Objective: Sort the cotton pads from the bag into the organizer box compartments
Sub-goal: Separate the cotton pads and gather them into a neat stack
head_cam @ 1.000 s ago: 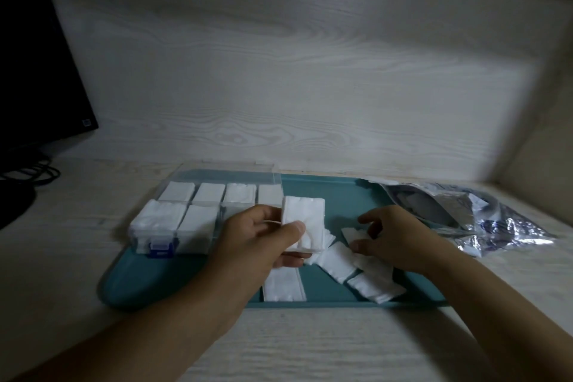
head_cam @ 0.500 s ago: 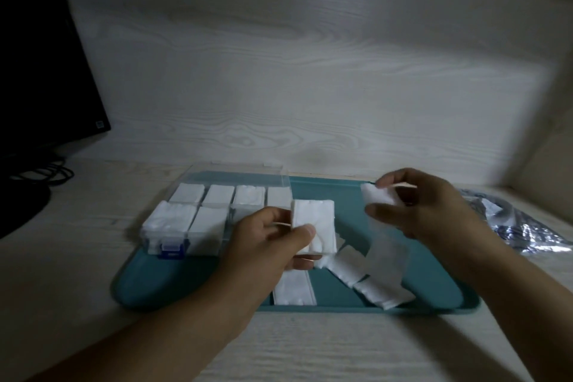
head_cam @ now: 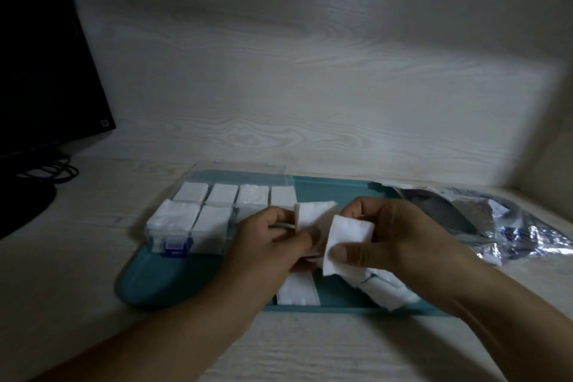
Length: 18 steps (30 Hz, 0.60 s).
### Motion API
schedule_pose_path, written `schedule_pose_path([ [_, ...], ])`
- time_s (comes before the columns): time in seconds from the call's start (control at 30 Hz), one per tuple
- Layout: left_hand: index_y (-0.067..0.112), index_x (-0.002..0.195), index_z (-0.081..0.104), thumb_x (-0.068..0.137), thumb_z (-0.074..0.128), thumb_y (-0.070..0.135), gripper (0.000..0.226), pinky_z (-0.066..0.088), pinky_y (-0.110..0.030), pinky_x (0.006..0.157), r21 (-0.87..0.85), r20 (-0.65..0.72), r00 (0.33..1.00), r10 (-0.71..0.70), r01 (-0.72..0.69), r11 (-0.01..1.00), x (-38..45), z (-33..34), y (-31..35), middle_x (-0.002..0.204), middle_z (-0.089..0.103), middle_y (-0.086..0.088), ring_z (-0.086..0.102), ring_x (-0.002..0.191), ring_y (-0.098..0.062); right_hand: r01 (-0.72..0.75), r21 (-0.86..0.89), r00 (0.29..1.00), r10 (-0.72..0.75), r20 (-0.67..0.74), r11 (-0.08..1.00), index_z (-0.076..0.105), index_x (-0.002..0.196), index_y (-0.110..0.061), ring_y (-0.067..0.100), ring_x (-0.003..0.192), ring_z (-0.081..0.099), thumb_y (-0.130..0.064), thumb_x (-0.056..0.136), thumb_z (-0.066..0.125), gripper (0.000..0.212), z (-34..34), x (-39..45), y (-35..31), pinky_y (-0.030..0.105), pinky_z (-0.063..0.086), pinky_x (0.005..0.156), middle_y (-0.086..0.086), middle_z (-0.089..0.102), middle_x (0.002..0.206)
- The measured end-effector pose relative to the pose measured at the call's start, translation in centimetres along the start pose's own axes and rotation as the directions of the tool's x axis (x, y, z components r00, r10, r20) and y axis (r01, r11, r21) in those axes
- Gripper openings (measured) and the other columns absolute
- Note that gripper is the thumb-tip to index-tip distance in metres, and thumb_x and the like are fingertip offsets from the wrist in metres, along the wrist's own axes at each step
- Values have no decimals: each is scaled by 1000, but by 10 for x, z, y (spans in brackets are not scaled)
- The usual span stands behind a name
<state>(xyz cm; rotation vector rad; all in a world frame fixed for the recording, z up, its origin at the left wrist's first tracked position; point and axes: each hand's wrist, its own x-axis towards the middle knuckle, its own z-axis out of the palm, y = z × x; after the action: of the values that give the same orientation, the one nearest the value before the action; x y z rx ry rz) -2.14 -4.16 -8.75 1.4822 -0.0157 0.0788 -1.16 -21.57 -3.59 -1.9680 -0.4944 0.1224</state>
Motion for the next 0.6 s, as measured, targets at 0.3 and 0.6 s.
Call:
schedule_pose_path([
  [0.3,10,105,66,86,72,5,21,62,-31,69,14,26,1000,16,-16,1000,0,3,1,86,78,-2,75,79,-18,123,-53,979,-130,-157,991,70,55,-21,7,50,55,-36,54,81,19,5,2,4,20,43,49,2,66,55],
  [0.6,8,105,68,94,61,13,14,62,-40,74,-3,78,997,11,-10,1000,-1,1,-1,93,77,-9,75,85,-24,96,-180,979,-126,-162,979,68,65,-18,4,42,48,-19,74,82,17,12,4,11,16,41,47,0,59,49],
])
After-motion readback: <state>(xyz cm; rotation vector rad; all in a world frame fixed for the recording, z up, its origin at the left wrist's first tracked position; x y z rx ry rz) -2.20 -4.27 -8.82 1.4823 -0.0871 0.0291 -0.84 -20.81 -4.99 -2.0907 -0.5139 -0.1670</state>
